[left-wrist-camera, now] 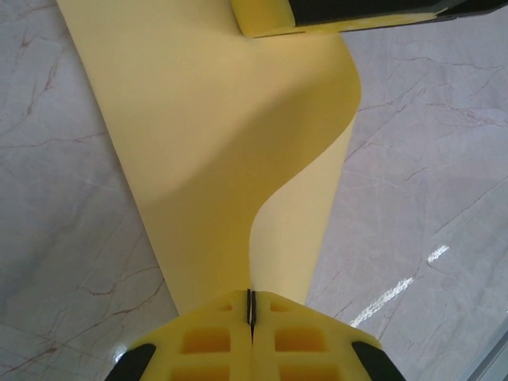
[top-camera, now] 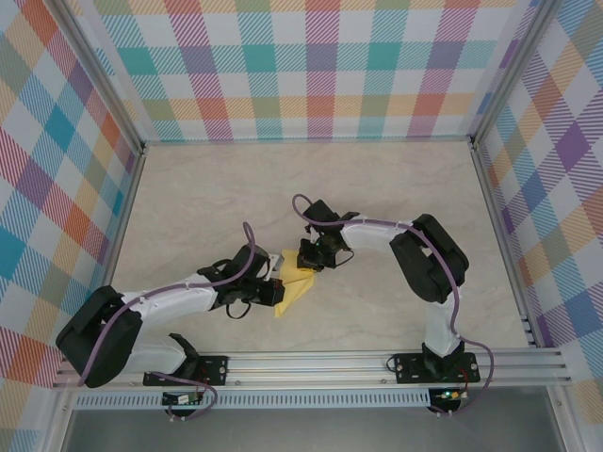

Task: Fold a paper plane with a square sheet of paper (pick it up from the middle)
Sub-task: Third fold the triangle at the center of the table.

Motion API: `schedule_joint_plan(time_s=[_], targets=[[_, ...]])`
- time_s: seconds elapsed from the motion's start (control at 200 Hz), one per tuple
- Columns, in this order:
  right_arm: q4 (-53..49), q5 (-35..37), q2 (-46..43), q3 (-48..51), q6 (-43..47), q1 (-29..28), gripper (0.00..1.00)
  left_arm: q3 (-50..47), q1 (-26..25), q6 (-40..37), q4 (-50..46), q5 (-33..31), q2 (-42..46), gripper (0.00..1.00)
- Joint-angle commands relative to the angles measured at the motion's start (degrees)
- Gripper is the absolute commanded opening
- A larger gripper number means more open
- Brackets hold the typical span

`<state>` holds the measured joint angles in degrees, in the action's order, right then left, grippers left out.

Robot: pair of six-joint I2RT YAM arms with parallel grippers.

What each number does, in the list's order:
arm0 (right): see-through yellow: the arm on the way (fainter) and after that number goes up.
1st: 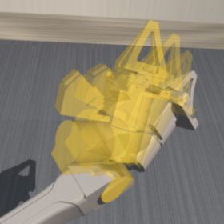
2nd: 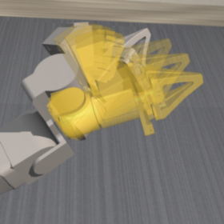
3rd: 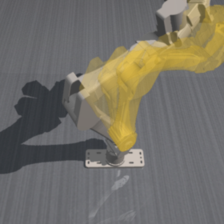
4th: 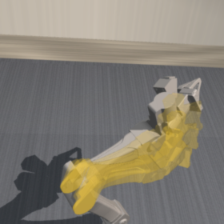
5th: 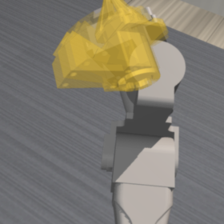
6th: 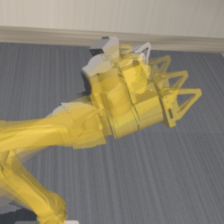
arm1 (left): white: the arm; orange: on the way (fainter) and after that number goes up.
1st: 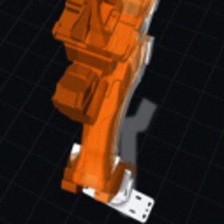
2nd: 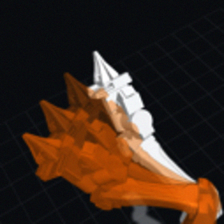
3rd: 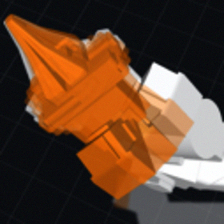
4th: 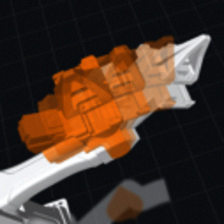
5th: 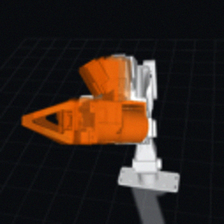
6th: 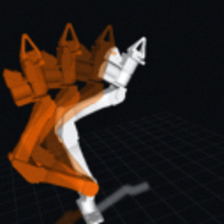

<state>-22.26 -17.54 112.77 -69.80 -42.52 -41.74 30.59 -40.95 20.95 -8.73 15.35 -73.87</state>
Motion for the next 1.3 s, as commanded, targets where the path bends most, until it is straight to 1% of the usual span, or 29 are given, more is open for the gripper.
schedule_joint_plan(time_s=[0.0,0.295,0.63,1.125,1.295], targets=[[-5.03,2.41,1.66,-0.53,1.7,-0.28,0.13,2.14,0.95,-2.25,-2.5,-1.09,-0.55,0.0],[-5.29,2.68,1.49,-0.6,1.74,-0.36,0.13,4.46,1.31,-4.03,-3.1,-1.99,-3.95,0.0],[-5.54,2.74,1.66,-0.6,1.59,-0.53,0.13,4.7,1.4,-4.87,-1.74,-0.65,-6.44,0.0],[-5.73,2.65,2.37,-0.86,1.3,-0.72,0.13,5.44,1.6,-5.65,-0.93,0.11,-6.47,0.0],[-5.9,2.84,2.37,-0.78,1.31,-0.75,0.13,5.62,1.58,-5.84,-1.4,-0.03,-7.73,0.0]])
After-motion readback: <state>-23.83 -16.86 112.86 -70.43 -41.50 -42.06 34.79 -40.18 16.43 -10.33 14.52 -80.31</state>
